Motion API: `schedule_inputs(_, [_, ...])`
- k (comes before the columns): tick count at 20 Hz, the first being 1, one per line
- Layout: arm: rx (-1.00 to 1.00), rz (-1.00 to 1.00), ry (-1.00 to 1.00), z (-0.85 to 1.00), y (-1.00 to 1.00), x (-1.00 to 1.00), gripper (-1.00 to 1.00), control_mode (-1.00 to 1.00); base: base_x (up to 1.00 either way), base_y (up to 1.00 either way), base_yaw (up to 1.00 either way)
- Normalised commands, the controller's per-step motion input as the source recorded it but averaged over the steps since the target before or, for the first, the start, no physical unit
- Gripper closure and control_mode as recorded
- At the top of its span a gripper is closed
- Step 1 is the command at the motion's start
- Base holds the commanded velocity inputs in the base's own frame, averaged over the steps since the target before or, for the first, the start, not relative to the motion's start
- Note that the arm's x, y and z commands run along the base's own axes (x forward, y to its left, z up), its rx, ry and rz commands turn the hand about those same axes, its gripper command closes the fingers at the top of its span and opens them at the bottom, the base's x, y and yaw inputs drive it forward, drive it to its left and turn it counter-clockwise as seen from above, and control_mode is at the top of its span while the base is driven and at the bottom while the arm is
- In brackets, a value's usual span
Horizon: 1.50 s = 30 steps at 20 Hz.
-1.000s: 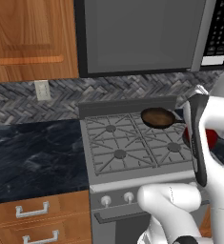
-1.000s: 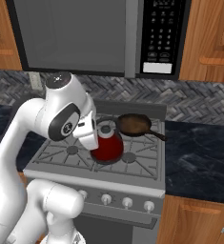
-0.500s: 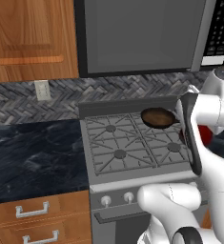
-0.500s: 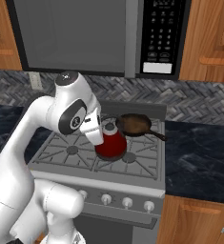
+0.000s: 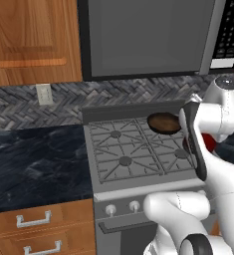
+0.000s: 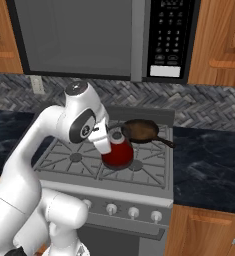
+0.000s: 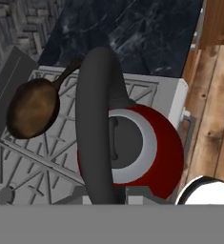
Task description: Pick the kettle from the counter and place it on a stove burner. Then turn the burner on.
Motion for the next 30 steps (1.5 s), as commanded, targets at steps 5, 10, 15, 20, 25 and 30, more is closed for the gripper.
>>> schedule_inputs(5, [0.00,0.00,0.00,-0.12,-0.03,0.14,1.00,-1.00,0.00,0.00,0.00])
schedule_inputs(10, [0.00,0.00,0.00,-0.06,-0.13,0.12,1.00,-1.00,0.00,0.00,0.00])
schedule_inputs(15, [0.00,0.00,0.00,-0.05,-0.11,0.10,1.00,-1.00,0.00,0.00,0.00])
schedule_inputs(20, [0.00,0.00,0.00,-0.08,0.00,0.08,1.00,-1.00,0.00,0.00,0.00])
schedule_inputs(25, [0.00,0.00,0.00,-0.15,0.00,0.07,1.00,-1.00,0.00,0.00,0.00])
schedule_inputs(30, [0.00,0.00,0.00,-0.20,0.00,0.07,1.00,-1.00,0.00,0.00,0.00])
